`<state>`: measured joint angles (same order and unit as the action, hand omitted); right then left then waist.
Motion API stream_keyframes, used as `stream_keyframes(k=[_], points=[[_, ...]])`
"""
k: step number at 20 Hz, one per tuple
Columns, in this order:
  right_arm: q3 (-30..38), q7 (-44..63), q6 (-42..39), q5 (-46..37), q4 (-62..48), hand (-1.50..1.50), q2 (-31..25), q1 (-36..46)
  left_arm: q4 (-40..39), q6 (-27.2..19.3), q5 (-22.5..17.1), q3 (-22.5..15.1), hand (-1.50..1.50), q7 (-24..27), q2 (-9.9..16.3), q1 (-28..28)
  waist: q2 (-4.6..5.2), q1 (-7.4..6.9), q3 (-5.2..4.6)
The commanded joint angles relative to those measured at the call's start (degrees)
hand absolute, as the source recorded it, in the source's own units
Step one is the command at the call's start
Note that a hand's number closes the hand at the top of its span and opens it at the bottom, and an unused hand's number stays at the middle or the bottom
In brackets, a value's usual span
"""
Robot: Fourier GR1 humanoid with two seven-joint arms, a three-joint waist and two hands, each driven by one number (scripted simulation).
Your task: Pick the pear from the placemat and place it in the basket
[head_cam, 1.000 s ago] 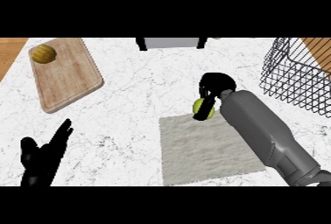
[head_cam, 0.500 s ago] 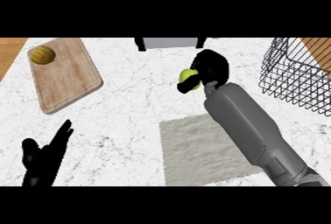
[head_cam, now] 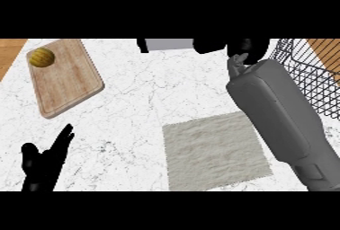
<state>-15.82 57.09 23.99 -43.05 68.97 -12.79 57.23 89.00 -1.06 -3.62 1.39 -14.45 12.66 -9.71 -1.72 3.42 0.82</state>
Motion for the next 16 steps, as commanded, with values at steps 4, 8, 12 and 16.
stream_keyframes(k=[4, 8, 12, 16], points=[[7.0, 11.9, -7.4, -4.3, 10.9, 1.50, -9.6, 3.0, -4.1, 0.9, -1.2, 0.7, 0.00, -1.2, -0.5, -3.5, 0.67, -0.70, -0.89], [12.4, 11.3, -11.0, -2.8, 13.0, 1.50, -14.3, 3.8, -5.9, 2.5, -2.0, 1.8, 0.00, -1.6, 0.8, -0.5, 1.20, -1.32, -0.89], [16.3, 10.3, -14.9, -0.9, 13.4, 1.50, -18.8, 1.0, -5.5, 1.4, 0.1, -0.5, 0.00, 0.7, -1.5, -3.6, 1.26, -1.62, -0.85], [18.1, 8.3, -15.1, -0.7, 11.6, 1.50, -19.9, -0.1, -2.0, 1.9, -1.4, 0.1, 0.00, -4.7, -0.6, -0.8, 1.53, -2.83, -0.81]])
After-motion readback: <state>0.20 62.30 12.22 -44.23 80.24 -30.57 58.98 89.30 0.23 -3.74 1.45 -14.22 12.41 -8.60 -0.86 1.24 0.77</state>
